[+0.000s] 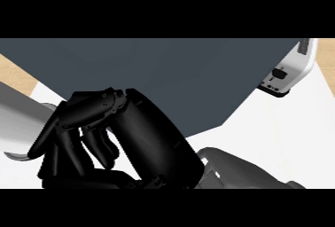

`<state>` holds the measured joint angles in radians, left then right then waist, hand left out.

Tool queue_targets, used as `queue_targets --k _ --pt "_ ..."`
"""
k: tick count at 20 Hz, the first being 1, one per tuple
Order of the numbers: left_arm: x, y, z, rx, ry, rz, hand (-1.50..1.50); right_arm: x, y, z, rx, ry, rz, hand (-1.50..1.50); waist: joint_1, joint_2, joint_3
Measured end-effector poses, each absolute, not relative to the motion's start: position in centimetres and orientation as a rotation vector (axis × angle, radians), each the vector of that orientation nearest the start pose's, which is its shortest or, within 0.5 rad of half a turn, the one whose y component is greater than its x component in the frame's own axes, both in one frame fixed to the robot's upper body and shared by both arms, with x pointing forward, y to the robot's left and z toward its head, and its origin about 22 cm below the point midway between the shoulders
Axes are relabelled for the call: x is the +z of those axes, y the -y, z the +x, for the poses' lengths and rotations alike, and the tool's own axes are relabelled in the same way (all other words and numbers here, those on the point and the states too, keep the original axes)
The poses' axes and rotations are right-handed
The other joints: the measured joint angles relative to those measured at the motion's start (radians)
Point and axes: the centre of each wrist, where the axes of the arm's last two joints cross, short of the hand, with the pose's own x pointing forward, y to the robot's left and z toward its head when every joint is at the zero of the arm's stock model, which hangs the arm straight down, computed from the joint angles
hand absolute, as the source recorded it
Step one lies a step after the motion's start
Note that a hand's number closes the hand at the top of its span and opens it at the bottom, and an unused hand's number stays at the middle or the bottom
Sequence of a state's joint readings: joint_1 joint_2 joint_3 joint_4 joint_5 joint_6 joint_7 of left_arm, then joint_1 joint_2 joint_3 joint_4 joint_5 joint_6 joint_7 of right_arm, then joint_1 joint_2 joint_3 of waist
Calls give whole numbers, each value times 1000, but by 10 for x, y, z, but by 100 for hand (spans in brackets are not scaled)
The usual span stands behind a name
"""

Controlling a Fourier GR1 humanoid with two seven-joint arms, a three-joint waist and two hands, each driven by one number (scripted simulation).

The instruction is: Pick up the wine, place it into the cabinet and close the cabinet

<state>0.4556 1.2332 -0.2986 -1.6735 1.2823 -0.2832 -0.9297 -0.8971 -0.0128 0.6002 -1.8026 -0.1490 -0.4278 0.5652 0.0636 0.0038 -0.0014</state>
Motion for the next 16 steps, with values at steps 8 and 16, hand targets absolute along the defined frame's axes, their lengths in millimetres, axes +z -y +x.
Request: queue_targets --k 8,16 --pt "69 -432 124 144 1827 -357 -150 256 -4 292 671 1761 573 150 -2 3 1" --pt "72 -436 127 138 1823 -369 -150 242 -16 322 1067 1386 745 150 5 7 -1"
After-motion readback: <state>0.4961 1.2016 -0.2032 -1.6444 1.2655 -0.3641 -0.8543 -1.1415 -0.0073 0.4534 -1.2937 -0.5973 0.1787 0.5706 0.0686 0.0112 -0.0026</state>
